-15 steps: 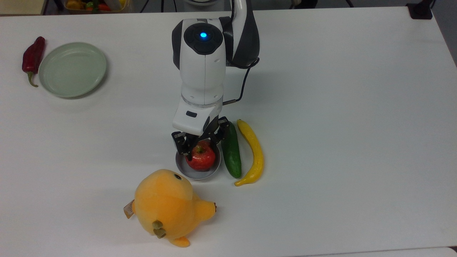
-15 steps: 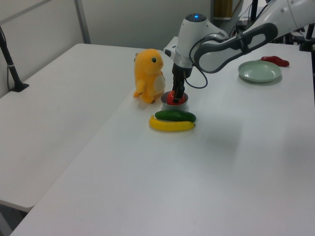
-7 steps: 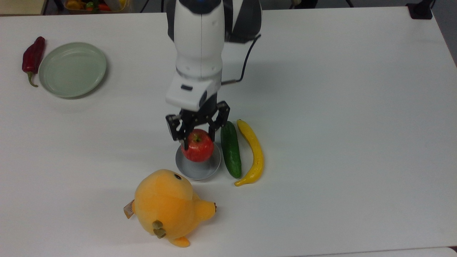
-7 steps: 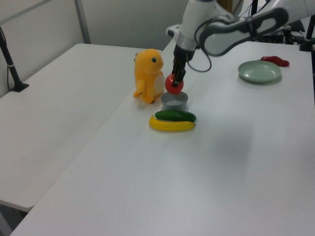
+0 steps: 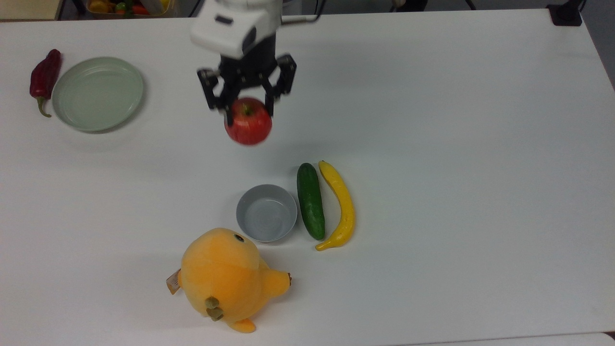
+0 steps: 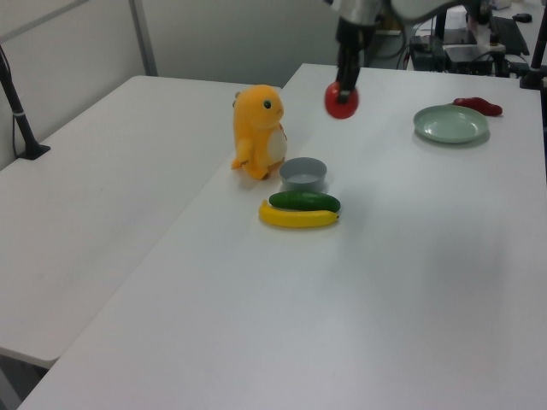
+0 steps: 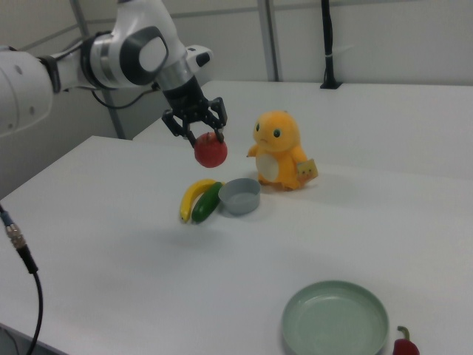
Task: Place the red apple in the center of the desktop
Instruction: 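Lift the red apple out of the grey bowl and carry it away, then lower the red apple onto the open table and release it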
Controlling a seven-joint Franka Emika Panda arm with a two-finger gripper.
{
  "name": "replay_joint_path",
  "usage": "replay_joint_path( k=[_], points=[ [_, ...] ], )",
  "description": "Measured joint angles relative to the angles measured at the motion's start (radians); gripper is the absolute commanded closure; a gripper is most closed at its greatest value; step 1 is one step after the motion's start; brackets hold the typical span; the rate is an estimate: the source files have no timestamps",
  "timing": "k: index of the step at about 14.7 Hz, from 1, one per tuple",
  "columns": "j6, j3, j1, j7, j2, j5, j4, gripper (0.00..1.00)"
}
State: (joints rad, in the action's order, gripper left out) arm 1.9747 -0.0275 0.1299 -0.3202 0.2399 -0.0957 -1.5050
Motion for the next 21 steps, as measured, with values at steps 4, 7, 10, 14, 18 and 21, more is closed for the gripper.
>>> replay_joint_path(
  k=[4,7,10,14,18,21],
  points=[
    [-0.134,-0.003,-0.013,0.000,-0.131,0.001,-0.091,0.86],
    [-0.197,-0.005,-0.051,-0.006,-0.213,0.001,-0.176,0.86],
    [-0.204,-0.006,-0.093,-0.044,-0.274,0.002,-0.281,0.86],
    [-0.201,-0.035,-0.113,-0.138,-0.312,0.002,-0.418,0.82],
    [-0.073,-0.057,-0.114,-0.163,-0.313,0.005,-0.551,0.82],
    [0.098,-0.058,-0.116,-0.163,-0.312,0.005,-0.673,0.82]
  ],
)
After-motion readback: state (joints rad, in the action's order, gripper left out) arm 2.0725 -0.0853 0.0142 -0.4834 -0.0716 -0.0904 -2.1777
